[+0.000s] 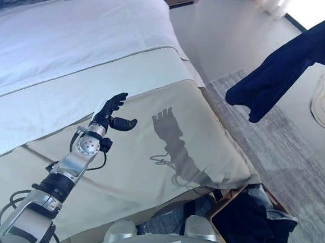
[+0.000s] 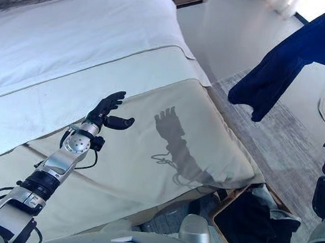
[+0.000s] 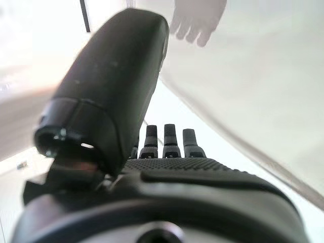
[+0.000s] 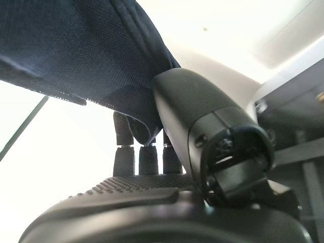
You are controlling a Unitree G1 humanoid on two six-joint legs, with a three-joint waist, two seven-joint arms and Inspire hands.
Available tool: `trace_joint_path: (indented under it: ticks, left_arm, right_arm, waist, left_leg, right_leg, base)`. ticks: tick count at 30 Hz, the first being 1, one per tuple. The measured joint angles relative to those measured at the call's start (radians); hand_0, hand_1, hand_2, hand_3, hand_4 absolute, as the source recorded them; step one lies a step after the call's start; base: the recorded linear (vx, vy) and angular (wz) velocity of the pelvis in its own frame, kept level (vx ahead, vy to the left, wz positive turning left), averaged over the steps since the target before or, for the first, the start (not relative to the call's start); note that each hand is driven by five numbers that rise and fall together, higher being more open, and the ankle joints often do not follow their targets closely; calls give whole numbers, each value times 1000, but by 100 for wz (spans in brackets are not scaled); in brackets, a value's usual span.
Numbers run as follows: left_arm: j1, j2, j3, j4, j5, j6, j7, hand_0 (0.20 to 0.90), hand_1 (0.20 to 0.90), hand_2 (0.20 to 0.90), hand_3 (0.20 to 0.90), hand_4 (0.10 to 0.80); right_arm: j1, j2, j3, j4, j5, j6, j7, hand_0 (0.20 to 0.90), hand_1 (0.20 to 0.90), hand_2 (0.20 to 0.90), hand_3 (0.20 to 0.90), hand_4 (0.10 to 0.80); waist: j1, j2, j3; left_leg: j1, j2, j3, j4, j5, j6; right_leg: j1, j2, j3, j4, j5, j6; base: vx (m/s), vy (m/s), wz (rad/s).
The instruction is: Pick up the clothes from the bed and place them into the basket
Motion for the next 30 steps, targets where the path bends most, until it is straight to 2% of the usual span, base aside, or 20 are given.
trace_joint_path:
  ticks: [5,7,10,12,19,23,30]
  left_arm:
    - [-1,-15,0,11,4,-12,-4,900,900,900,900,800]
    - [0,-17,0,13,4,-12,-7,900,900,900,900,800]
    - [-1,-15,2,15,4,-14,-7,900,900,900,900,800]
    - [-1,-15,2,18,6,-14,-11,900,900,900,900,800]
    - [11,-24,-13,24,21,-14,-50,900,900,900,900,800]
    - [12,-32,-20,24,26,-13,-71,900,900,900,900,800]
    - [27,-31,-39,26,35,-3,-77,900,900,900,900,800]
  right_arm:
    - [99,-7,-71,-5,0,0,3,300,300,300,200,100]
    - [178,-7,-125,-20,1,-1,3,300,300,300,200,100]
    - [302,9,-173,-46,8,-5,5,300,300,300,200,100]
    - [346,36,-186,-49,11,-5,16,300,300,300,200,100]
    - [536,144,-195,-51,19,-4,72,300,300,300,200,100]
    - [635,158,-194,-42,9,-5,120,300,300,300,200,100]
    - [716,193,-192,-10,6,-5,170,300,300,300,200,100]
  waist:
    - [-38,0,-1]
    - [-52,0,-1]
    - [-60,0,-4]
    - [-82,1,-7]
    - [-145,19,-83]
    - [-164,44,-115]
    - [-189,61,-127]
  left_leg:
    - [-1,11,19,-1,-1,-1]
    - [-2,12,31,-1,-5,-6]
    - [-7,19,46,-2,-21,-27]
    - [-20,25,53,-4,-32,-39]
    - [-30,34,81,-7,-38,-41]
    - [-31,35,107,-7,-38,-41]
    - [-30,30,111,-6,-39,-43]
  right_leg:
    - [-20,16,45,0,0,0]
    - [-29,18,69,0,-15,20]
    - [-50,29,101,0,-33,44]
    - [-70,37,120,0,-34,45]
    - [-107,60,175,0,-39,51]
    - [-123,65,199,0,-40,49]
    - [-134,68,213,0,-37,52]
  base:
    - [-5,-16,-22]
    - [-48,-21,-25]
    - [-56,-26,-26]
    - [-35,-20,-25]
    - [-27,-27,-22]
    - [-22,-34,-21]
    - [-15,-37,-8]
